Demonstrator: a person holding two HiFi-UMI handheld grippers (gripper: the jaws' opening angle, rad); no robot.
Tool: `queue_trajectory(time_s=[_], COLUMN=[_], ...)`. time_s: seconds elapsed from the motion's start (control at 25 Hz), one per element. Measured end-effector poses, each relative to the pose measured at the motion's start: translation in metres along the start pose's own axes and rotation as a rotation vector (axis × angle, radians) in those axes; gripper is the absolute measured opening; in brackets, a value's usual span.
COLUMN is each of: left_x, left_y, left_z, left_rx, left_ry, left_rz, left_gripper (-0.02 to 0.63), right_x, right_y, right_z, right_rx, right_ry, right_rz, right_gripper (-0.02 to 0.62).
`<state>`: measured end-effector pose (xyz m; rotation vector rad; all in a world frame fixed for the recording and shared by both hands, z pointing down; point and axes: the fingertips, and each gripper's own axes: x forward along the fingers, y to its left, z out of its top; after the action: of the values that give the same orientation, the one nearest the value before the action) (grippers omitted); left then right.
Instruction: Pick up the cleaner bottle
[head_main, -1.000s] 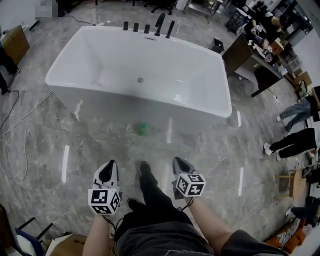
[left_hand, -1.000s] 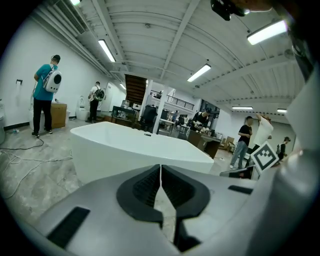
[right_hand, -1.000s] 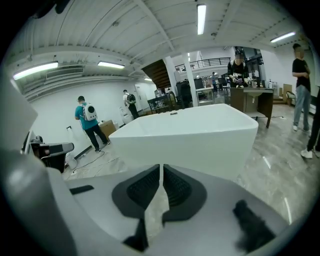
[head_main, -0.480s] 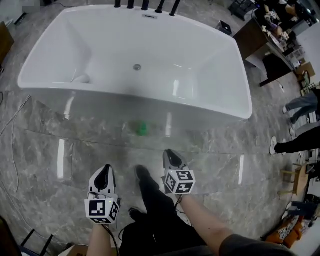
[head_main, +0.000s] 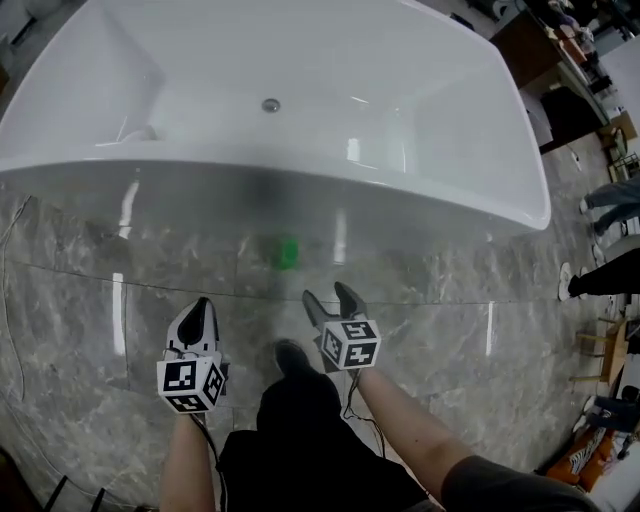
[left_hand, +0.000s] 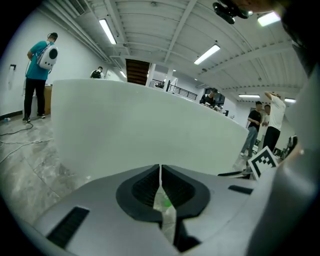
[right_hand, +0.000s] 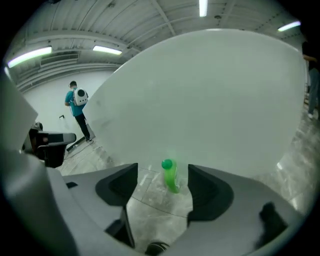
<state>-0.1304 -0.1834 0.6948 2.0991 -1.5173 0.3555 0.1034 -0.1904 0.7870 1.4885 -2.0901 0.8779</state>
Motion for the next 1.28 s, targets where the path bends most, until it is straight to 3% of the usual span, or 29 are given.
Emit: queue_trajectory(time_s=[0.12,0.56,0.8,1.04,1.28], left_x=[0.033,0.102,0.118,0.127,0.131], left_y=[0.016,0.073,0.097,0.108,0.109], left_z=[-0.023,-0.082,-0.102,-0.124,-0.12], left_rx=[-0.026,0.005,0.006,-0.008,-0.05], left_ry=[0.012,-0.06,-0.096,-0.037,-0.065], left_rz=[-0.008,0.008,0.049,0.066,0.061], left_gripper=[0.018,0.018,0.018,0.018,0.018], right_x=[0.043,0.162,0.213,0.244,0.263], right_y=[-0.008,-0.029,-0.034,-0.04,-0.044], right_z=[-0.024,-0.091,-0.097,-0.094,-0.092], right_rx=[0.024,-0.081,-0.105,-0.078,-0.07], right_ry=[-0.008,-0.038,-0.091,-0.084,-0.102], right_rz=[0.015,0.028,-0.025,-0.074,-0.109], right_gripper=[0.31,0.31,0.31,0.31,0.31])
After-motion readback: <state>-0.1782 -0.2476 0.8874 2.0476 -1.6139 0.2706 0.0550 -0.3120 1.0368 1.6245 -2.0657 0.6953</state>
